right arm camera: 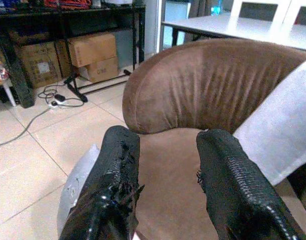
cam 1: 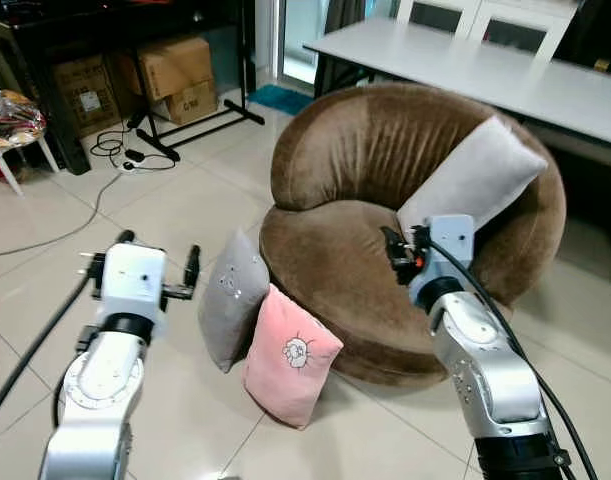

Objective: Move the pillow to the sofa from floor

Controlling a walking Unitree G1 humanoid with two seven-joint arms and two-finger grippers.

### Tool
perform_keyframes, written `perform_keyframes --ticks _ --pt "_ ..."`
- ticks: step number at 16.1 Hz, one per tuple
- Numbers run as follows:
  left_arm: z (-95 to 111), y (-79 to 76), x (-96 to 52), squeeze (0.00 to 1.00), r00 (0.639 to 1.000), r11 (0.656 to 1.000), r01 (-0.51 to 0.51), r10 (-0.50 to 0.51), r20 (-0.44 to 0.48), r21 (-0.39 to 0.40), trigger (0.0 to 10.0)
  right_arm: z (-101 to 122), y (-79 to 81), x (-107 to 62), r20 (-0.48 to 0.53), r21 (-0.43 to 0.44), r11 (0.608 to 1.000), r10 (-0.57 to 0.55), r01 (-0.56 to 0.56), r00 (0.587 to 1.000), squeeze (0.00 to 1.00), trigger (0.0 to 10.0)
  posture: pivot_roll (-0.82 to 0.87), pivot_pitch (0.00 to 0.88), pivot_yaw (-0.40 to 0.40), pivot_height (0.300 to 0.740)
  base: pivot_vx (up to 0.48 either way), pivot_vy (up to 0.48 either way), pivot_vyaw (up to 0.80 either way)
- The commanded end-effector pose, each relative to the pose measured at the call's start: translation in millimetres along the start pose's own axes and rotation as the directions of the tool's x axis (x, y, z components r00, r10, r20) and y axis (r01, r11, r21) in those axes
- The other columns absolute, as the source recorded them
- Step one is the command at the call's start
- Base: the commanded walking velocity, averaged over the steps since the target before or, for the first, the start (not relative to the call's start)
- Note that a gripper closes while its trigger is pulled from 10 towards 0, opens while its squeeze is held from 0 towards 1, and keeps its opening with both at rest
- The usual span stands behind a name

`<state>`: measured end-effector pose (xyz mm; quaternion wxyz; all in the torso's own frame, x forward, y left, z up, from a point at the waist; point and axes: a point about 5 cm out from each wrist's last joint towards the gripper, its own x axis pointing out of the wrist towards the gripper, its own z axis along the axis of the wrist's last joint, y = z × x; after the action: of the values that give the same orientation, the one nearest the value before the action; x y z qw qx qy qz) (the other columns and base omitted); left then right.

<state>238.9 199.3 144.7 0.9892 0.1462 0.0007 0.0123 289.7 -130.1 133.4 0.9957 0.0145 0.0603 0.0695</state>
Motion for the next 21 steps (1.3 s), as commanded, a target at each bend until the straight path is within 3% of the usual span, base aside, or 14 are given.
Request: perform_keyframes --ticks 1,11,17,21 --pt "3.2 -3.7 1.4 0.0 0.999 0.999 0.027 -0.026 0.022 -0.018 10.0 3.5 -7.3 -0.5 0.01 -0.015 0.999 -0.029 0.029 1.0 0.0 10.0 -0.07 0.0 -0.032 0.74 0.0 0.0 0.0" --pt "3.1 -3.4 -0.3 0.0 0.999 0.998 0.037 -0.036 0.023 -0.043 10.0 2.2 -6.6 1.0 -0.011 -0.059 0.998 -0.017 0.017 1.0 0.0 10.0 -0.06 0.0 -0.037 0.74 0.256 0.0 0.0" --pt "3.8 -2.6 1.0 0.0 0.999 0.998 0.045 -0.044 0.024 -0.038 10.0 1.8 2.2 1.0 -0.017 -0.082 0.996 0.035 -0.036 0.999 0.0 10.0 -0.06 0.0 -0.03 0.74 0.293 0.0 0.8" --pt "3.7 -2.3 2.8 0.0 0.998 0.998 0.052 -0.051 0.021 -0.031 10.0 2.0 -8.2 2.6 -0.012 -0.044 0.998 -0.038 0.037 0.999 0.0 10.0 -0.06 0.0 -0.025 0.74 0.292 0.0 0.0"
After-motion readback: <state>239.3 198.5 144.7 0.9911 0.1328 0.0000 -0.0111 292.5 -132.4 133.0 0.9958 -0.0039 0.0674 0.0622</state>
